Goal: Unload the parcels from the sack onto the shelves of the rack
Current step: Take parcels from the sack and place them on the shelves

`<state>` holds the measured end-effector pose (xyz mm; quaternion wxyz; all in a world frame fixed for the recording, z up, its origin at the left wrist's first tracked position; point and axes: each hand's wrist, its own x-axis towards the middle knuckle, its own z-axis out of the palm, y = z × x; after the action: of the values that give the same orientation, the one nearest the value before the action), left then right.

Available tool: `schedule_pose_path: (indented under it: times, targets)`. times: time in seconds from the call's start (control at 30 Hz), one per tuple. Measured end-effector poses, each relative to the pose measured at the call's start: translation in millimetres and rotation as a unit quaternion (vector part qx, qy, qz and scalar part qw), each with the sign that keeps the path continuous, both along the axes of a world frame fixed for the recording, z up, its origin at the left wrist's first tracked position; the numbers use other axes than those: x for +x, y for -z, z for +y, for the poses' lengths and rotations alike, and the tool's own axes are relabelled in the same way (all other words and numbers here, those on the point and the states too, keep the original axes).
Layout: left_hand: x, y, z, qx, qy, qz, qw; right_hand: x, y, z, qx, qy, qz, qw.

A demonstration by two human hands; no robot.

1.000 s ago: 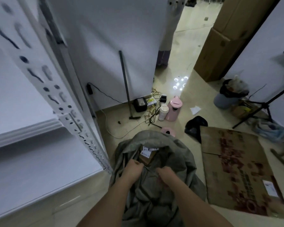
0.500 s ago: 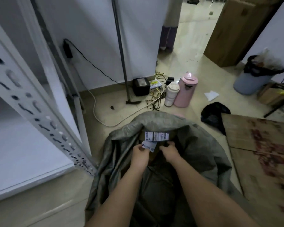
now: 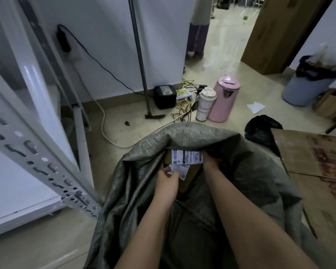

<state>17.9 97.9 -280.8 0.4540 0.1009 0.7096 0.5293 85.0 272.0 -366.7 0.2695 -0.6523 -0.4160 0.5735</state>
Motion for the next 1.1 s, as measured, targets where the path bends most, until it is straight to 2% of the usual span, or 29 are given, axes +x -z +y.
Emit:
schedule_pose_path:
  times: [0.03,0.07,0.1,0.17,0.23,0.33,0.37,0.43,0.47,0.5,0.57,0.6,0.67,0.7,0.77,0.83,0.9,1.0,1.03,1.1]
  targets:
    - [1.2,2.4,0.9,-0.004,0.007,-0.006,1.0,1.2,13.0,12.7,0.008,0.016,0.018,1.0]
    - [2.6,4.8,0.9,-0.008,0.014,-0.017,1.0,1.7,55.4,45.1,0.012,0.043,0.03,0.999]
    - [4.4,7.0,1.3,-0.01,0.018,-0.028,0.999,0.9,62.0,55.0,0.024,0.054,0.034,0.998]
    - [7.3,10.9,2.0,-0.011,0.025,-0.03,0.999,-2.0,38.4,54.3,0.042,0.066,0.05,0.996]
    - [5.9,14.1,2.9,-0.011,0.033,-0.008,0.999,-7.2,-27.4,20.7,0.058,0.024,0.054,0.997]
    - [1.1,14.1,1.9,0.011,0.028,0.018,0.999,-13.5,-56.8,10.5,0.1,-0.032,0.053,0.993]
    - [-0.5,14.3,0.1,0.006,0.036,0.059,0.998,-14.5,-61.2,9.8,0.127,-0.047,0.042,0.99]
    - [-5.2,16.9,-5.5,-0.042,0.093,0.222,0.97,-15.8,-58.8,15.7,0.188,-0.075,-0.013,0.979]
    - [-7.9,16.5,-9.3,-0.076,0.131,0.324,0.934,-15.1,-55.2,18.8,0.216,-0.102,-0.057,0.969]
    - [-10.8,16.6,-11.4,-0.107,0.172,0.427,0.881,-14.6,-55.8,17.7,0.226,-0.13,-0.107,0.959]
    - [-19.4,19.2,-9.2,-0.137,0.258,0.579,0.761,-14.2,-54.5,16.3,0.242,-0.186,-0.235,0.923]
    - [-25.3,20.6,-4.6,-0.147,0.311,0.628,0.698,-14.1,-51.4,16.3,0.26,-0.223,-0.304,0.889]
    - [-39.3,25.6,7.4,-0.18,0.423,0.694,0.554,-16.1,-53.1,6.3,0.308,-0.293,-0.401,0.812]
    - [-48.5,26.9,13.1,-0.199,0.464,0.717,0.481,-17.7,-55.0,-0.3,0.326,-0.314,-0.411,0.791]
    - [-65.5,25.0,21.6,-0.237,0.494,0.756,0.359,-19.6,-53.7,-8.2,0.367,-0.358,-0.434,0.741]
    - [-83.9,16.5,27.8,-0.299,0.5,0.772,0.256,-20.2,-57.1,-11.0,0.413,-0.422,-0.451,0.669]
    - [-103.4,3.0,35.9,-0.356,0.494,0.77,0.19,-18.8,-59.7,-7.0,0.42,-0.501,-0.449,0.609]
    - [-124.2,-15.8,47.9,-0.394,0.47,0.779,0.13,-19.5,-62.7,0.4,0.418,-0.549,-0.487,0.535]
    - [-126.8,-20.7,50.6,-0.398,0.465,0.781,0.125,-21.3,-60.5,2.5,0.433,-0.539,-0.506,0.516]
    - [-127.6,-27.6,55.2,-0.398,0.465,0.777,0.149,-29.4,-55.9,-0.4,0.463,-0.521,-0.538,0.473]
